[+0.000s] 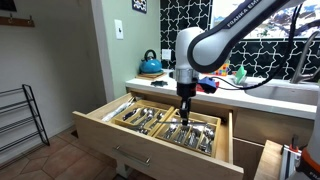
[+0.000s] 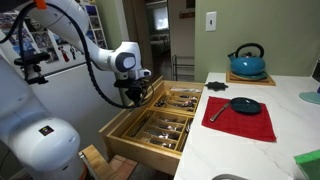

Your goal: Put the knife inside the drawer

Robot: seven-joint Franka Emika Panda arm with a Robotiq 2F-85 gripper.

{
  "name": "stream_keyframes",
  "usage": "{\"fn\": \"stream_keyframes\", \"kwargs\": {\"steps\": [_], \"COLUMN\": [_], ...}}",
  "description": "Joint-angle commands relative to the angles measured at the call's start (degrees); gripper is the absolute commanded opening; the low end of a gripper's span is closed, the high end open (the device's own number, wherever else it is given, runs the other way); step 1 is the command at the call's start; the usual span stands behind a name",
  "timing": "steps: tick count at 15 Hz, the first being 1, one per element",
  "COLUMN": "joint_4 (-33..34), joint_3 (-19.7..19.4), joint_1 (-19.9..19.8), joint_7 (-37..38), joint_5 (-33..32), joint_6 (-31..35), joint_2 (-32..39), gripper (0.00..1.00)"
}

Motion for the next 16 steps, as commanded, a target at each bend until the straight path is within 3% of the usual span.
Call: {"fn": "stream_keyframes", "kwargs": {"steps": [1, 8, 16], "joint_4": [-1.6, -4.5, -4.0], "joint_3": [0.9, 0.8, 1.3], "joint_1": [1.2, 0.8, -0.7], "joint_7": [0.8, 0.5, 2.4], "joint_5": [3.2, 8.6, 9.2], "joint_6": [3.7, 11.5, 16.2], "joint_2": [2.7, 7.8, 14.0], "gripper": [0.03, 0.03, 0.03]}}
